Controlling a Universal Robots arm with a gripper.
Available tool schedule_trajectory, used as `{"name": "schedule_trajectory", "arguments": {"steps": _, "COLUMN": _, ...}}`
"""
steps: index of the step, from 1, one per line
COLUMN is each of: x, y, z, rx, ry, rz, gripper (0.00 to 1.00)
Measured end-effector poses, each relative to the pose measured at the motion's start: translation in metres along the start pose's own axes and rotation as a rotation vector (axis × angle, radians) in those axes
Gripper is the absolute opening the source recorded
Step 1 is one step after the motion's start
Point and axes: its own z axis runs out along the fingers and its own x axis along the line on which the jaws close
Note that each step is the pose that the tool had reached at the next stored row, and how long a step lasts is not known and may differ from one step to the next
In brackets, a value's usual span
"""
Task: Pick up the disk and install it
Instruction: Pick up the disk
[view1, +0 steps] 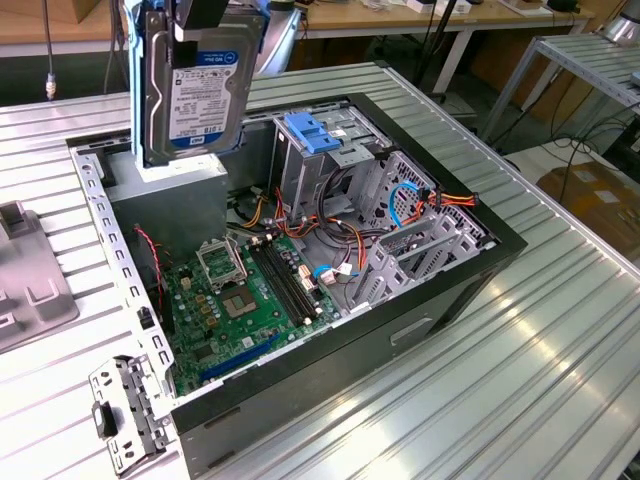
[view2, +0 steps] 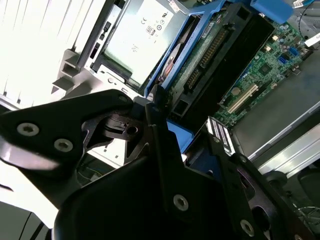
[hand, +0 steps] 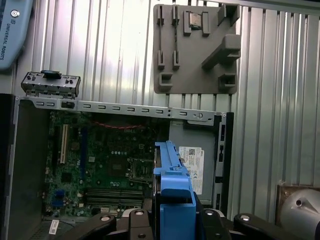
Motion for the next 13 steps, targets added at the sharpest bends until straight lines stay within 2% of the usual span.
{"name": "schedule_trajectory", "arguments": {"steps": 13, "x": 0.0128, "y": -0.0059, "z": -0.0010, "rx": 0.0001, "ry": -0.0001, "rz": 0.000, "gripper": 0.37}}
